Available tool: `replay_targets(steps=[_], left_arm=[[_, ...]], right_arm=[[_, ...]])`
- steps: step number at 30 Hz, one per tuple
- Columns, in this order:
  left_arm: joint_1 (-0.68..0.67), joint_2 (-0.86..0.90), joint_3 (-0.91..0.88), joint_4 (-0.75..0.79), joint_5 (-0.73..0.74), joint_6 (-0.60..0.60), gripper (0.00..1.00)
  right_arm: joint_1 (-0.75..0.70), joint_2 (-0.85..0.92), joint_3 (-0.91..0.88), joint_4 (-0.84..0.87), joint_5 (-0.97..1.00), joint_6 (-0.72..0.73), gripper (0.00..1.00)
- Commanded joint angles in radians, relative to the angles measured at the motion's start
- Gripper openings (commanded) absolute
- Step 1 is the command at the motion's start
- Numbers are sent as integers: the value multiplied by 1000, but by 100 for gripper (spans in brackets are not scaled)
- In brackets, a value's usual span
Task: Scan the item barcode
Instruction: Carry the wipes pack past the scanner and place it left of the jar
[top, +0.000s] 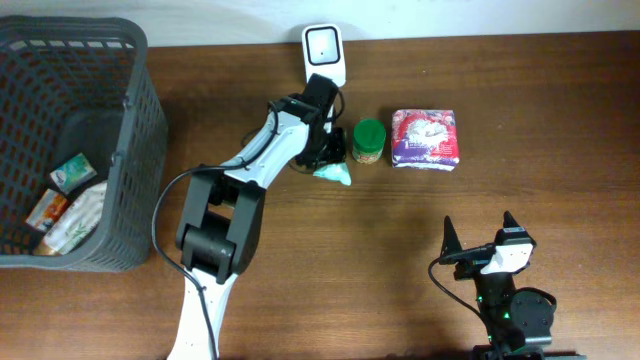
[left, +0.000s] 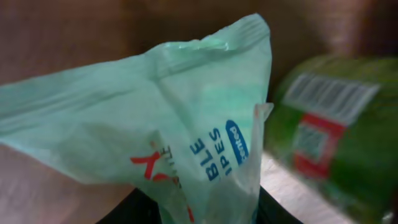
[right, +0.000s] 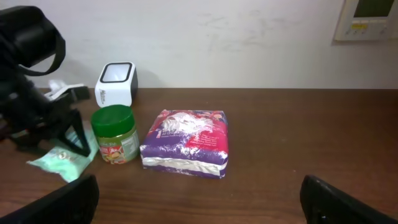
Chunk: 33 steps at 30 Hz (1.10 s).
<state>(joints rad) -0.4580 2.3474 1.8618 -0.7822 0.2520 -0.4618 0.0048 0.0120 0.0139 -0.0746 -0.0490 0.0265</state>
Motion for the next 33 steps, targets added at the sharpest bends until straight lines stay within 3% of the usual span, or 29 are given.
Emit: replay_targets(steps=[1, 11, 19, 23, 33], left_arm=[[1, 24, -12, 51, 23, 78, 38], [-5, 24, -10, 141, 180, 78, 44], [-32, 22, 9, 132, 196, 78, 53], [7, 5, 77, 36, 155, 79, 66], [114, -112, 256, -227, 125, 120, 71]], right_arm=[[7, -6, -8, -3, 8, 3, 99], [7, -6, -8, -3, 8, 3, 99], [7, -6, -8, -3, 8, 3, 99], [7, -6, -8, -3, 8, 3, 99], [7, -6, -8, -3, 8, 3, 99]])
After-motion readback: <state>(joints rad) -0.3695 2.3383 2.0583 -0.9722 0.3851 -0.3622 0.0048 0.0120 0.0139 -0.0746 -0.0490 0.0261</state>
